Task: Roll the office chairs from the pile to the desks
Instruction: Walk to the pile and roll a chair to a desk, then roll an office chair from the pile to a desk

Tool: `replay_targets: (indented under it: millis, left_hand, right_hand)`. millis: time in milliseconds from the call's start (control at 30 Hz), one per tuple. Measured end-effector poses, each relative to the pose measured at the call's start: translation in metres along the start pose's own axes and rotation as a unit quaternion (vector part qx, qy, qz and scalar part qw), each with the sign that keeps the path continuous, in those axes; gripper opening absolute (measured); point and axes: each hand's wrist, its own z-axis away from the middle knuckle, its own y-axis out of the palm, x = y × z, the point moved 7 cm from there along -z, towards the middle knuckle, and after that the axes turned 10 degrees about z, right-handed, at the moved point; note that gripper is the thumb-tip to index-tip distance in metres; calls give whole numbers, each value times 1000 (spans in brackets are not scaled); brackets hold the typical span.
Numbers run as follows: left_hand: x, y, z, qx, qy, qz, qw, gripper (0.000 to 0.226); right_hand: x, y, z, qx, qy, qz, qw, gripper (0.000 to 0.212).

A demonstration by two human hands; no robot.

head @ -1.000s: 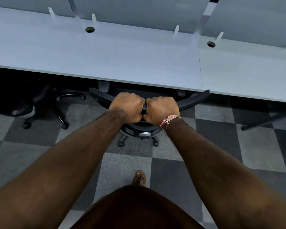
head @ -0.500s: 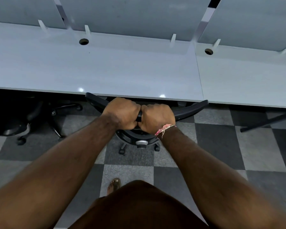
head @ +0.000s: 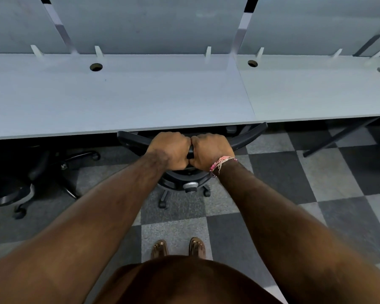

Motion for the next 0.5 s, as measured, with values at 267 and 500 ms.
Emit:
replay_targets:
  millis: [267,500]
  left_hand:
    - [-43,-23,5,-25,40,-3,999,25]
    - [-132,-44,-5,-71,137,-11,988,28]
  right_hand:
    - [-19,-7,33,-14,79,-48,996,35]
    - [-83,-16,100,-48,172,-42,983,32]
